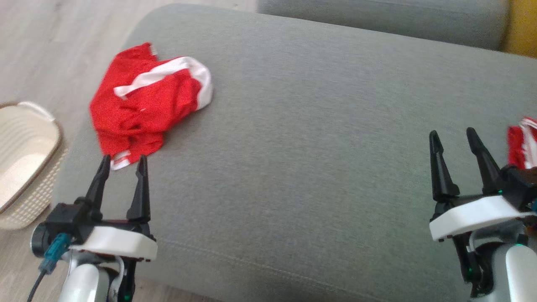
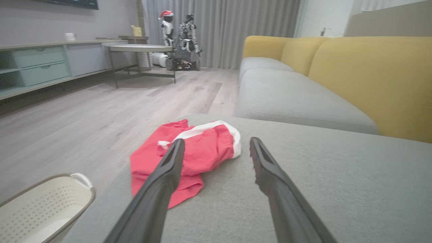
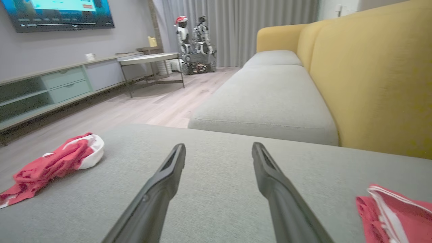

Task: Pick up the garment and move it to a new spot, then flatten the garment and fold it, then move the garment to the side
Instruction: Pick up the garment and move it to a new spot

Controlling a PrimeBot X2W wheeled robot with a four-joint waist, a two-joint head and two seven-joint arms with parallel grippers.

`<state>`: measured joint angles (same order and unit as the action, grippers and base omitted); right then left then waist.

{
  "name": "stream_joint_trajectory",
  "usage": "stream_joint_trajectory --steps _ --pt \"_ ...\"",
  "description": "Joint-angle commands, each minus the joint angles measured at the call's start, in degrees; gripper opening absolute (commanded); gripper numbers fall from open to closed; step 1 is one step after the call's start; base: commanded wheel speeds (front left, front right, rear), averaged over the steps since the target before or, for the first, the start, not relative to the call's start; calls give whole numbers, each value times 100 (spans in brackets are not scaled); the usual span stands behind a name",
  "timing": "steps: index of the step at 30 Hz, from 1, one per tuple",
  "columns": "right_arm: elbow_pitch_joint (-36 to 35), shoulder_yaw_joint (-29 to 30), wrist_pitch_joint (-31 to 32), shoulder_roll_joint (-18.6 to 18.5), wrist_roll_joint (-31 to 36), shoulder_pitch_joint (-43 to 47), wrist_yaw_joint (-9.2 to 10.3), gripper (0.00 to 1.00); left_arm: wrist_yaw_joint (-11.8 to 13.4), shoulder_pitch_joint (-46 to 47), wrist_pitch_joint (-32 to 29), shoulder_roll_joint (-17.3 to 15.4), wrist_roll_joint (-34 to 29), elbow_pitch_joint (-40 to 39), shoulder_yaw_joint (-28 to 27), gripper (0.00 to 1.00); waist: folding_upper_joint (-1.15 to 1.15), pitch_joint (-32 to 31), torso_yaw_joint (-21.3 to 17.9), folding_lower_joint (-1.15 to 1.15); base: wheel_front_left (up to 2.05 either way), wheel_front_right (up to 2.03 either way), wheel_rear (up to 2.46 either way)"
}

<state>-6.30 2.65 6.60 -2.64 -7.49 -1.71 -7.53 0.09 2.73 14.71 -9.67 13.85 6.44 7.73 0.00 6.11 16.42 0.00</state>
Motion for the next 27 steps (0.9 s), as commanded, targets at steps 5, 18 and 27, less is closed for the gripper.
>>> stream_joint_trajectory --steps 5,18,27 --pt "-275 -194 62 -24 14 -110 4 100 16 249 29 -45 -6 -239 -340 100 0 -65 611 0 0 0 0" --pt "-278 -193 136 -24 63 -126 4 100 -53 241 29 55 -111 -276 -436 100 0 6 904 0 0 0 0" --pt "-388 -178 244 -24 128 -180 4 100 -137 376 29 127 -152 -237 -491 100 0 143 905 0 0 0 0"
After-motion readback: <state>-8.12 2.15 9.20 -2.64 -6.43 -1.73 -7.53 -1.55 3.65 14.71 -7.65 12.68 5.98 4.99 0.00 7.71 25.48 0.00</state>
